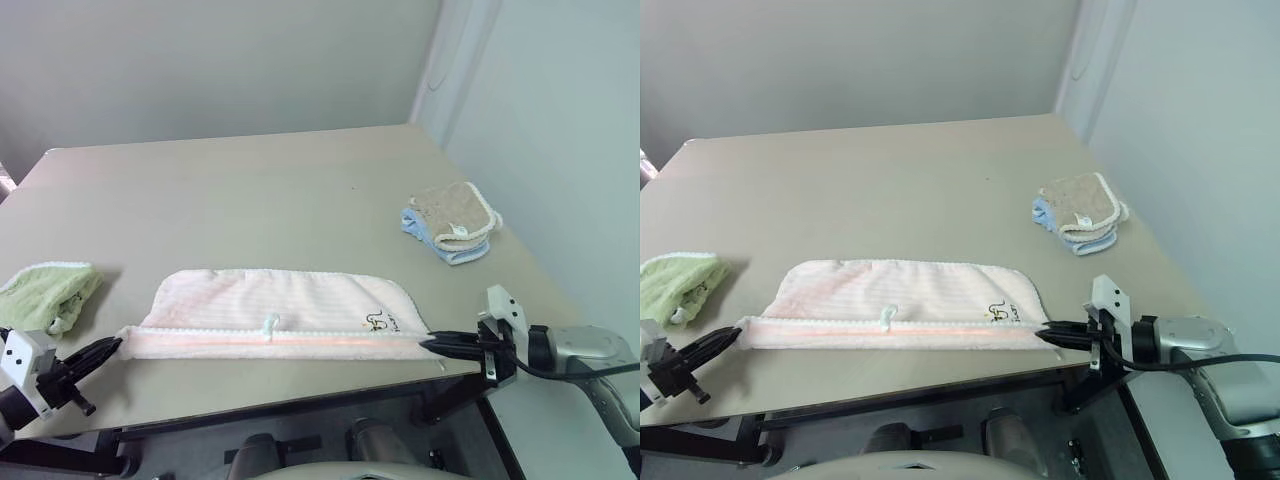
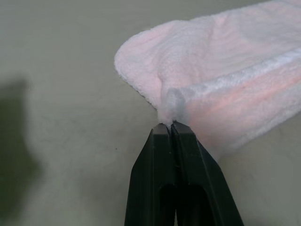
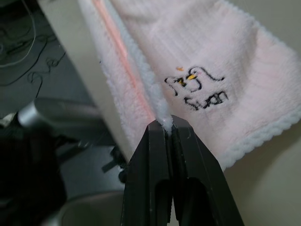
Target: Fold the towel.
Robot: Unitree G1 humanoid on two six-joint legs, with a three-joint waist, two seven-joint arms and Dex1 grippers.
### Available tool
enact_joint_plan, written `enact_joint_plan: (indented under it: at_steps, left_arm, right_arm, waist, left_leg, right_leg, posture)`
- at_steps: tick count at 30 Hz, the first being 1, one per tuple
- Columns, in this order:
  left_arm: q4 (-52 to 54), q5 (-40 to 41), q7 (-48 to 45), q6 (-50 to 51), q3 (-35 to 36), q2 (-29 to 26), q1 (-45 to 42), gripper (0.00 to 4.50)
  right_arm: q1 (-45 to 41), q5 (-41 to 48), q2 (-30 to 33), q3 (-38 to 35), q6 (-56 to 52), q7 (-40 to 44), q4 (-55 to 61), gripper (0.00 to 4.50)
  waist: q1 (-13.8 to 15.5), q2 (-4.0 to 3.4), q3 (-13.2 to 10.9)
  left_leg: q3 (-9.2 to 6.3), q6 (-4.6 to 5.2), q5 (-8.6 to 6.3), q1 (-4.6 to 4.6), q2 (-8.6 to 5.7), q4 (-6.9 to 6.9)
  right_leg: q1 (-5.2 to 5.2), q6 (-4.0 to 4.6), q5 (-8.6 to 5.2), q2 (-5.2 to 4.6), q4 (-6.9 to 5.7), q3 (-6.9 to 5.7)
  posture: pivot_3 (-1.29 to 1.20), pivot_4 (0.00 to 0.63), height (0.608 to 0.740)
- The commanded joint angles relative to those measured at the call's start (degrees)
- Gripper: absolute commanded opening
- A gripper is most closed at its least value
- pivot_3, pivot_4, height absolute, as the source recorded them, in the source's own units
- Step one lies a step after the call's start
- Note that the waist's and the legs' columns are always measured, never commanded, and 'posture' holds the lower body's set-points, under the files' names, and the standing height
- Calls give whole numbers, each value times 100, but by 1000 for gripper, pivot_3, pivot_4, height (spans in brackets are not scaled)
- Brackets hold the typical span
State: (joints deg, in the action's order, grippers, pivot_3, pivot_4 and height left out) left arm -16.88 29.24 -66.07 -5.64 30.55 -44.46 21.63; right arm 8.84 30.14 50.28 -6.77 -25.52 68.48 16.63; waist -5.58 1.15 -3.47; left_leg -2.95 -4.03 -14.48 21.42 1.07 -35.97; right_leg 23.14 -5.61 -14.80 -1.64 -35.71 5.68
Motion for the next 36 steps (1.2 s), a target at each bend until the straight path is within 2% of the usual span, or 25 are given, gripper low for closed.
enact_joint_plan:
  at_steps: [1, 8, 13, 16, 19, 22, 29, 36]
  left_arm:
    - [-229, -37, -73, -32, 433, -303, 126, 16]
    - [47, 213, -99, 447, 550, -332, -155, 16]
    - [544, 464, 55, 837, 568, -196, -410, 16]
    - [1061, 568, -44, 1167, 540, -250, -228, 16]
    - [1408, 604, -711, 1439, 364, -465, 175, 16]
    - [1495, 599, -981, 1639, 336, -560, 387, 907]
    - [1903, 327, -677, 1489, 546, -437, 629, 3445]
    - [2322, 177, -656, 1334, 142, -178, 741, 3445]
  right_arm:
    - [11, -68, 198, -360, 235, 91, -72, 0]
    - [-1016, -561, -297, 228, 223, -511, -817, 0]
    - [-1348, -608, -410, 454, 300, -362, -883, 0]
    - [-1445, -606, -415, 510, 290, -325, -885, 0]
    - [-1585, -649, -467, 590, 318, -332, -990, 0]
    - [-1662, -698, -533, 683, 340, -346, -1031, 0]
    - [-1763, -827, -689, 875, 391, -355, -1146, 0]
    - [-1938, -942, -848, 1014, 436, -378, -1277, 0]
  waist:
    - [-8, 1, 0]
    - [20, 16, 10]
    - [34, 19, 12]
    - [21, 34, 21]
    - [-14, 33, 20]
    - [-4, 26, 17]
    - [12, 29, 18]
    - [5, 31, 20]
  left_leg:
    - [10, -1, -3, 0, 3, 2]
    - [88, 19, -19, -4, 50, -4]
    - [95, 26, -21, -2, 53, -3]
    - [100, 34, -35, -5, 52, -8]
    - [103, 42, -41, -7, 62, -6]
    - [108, 45, -42, -17, 68, -6]
    - [115, 43, -43, -22, 66, -24]
    - [122, 43, -43, -18, 68, -17]
  right_leg:
    - [0, 0, 0, -5, 4, -1]
    - [9, 3, 5, -6, 22, -5]
    - [11, 3, 13, 1, 4, -3]
    - [20, -1, 14, 2, -27, 0]
    - [32, -1, 14, 19, -40, 3]
    - [34, 0, 13, 24, -45, 3]
    - [32, 1, 13, 10, -30, 3]
    - [30, 0, 13, 12, -40, 5]
  posture:
    - [0, 0, 740]
    - [0, 0, 740]
    - [0, 0, 740]
    - [0, 0, 740]
    - [0, 0, 740]
    - [0, 0, 740]
    - [0, 0, 740]
    - [0, 0, 740]
